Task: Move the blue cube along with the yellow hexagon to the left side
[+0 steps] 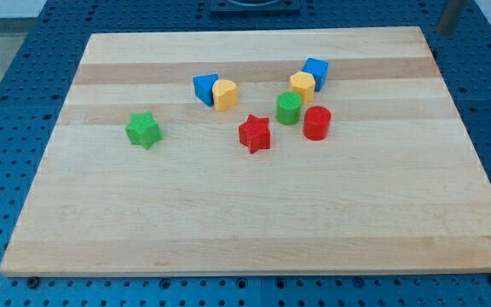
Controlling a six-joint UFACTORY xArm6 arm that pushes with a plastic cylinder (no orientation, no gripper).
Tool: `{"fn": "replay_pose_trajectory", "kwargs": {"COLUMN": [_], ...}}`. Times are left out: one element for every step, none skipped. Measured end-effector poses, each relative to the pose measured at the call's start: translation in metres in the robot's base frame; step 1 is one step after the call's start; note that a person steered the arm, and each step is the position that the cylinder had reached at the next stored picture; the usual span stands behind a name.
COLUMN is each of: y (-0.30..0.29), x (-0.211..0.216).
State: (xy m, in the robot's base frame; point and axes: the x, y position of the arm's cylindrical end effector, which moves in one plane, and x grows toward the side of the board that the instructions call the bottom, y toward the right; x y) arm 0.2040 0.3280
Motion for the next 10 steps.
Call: {"fn": "replay_pose_trajectory", "kwargs": {"y": [-0.038, -0.077, -0.109, -0.133, -0.143, -0.154, -0.177, -0.2, -0.206, -0.209], "x": [0.001, 0.004, 0.021, 0.04, 0.054, 0.069, 0.073, 0.082, 0.104, 0.117]}}
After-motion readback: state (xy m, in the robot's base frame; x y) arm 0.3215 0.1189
